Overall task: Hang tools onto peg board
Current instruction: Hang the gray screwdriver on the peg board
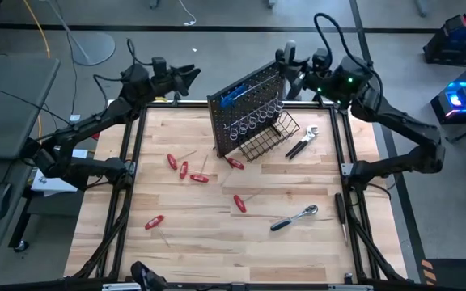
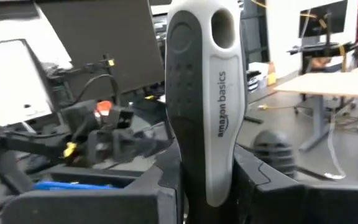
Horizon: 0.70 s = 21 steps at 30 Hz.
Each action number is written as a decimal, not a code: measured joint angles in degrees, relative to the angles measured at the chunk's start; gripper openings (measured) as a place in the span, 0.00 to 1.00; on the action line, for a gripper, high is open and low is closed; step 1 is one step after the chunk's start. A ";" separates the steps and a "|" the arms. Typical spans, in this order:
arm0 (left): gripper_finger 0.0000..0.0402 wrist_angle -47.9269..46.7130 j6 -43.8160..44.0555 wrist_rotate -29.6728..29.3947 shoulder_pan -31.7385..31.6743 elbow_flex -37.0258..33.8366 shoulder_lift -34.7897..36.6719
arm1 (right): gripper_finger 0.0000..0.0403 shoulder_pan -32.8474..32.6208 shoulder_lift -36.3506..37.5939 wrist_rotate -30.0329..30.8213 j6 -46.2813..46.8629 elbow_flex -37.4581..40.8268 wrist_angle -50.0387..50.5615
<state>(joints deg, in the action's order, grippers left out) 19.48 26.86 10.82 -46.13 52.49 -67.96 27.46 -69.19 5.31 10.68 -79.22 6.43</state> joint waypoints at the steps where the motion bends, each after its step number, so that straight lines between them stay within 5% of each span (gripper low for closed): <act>1: 0.56 -1.57 -0.57 -0.59 0.00 0.00 0.00 | 0.15 0.32 -0.38 -0.08 -0.19 -0.17 -0.09; 9: 0.56 -4.94 -3.34 -0.84 0.07 0.00 -1.55 | 0.15 -0.04 -3.65 0.90 -4.88 -0.31 -1.52; 21: 0.56 -4.37 -3.45 -0.47 0.15 0.00 -2.60 | 0.15 -3.09 -4.75 10.83 -12.07 -0.31 -4.22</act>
<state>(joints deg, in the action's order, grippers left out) 15.11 23.42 10.35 -45.98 52.49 -70.57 24.36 -73.94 16.14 -1.39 -79.53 2.21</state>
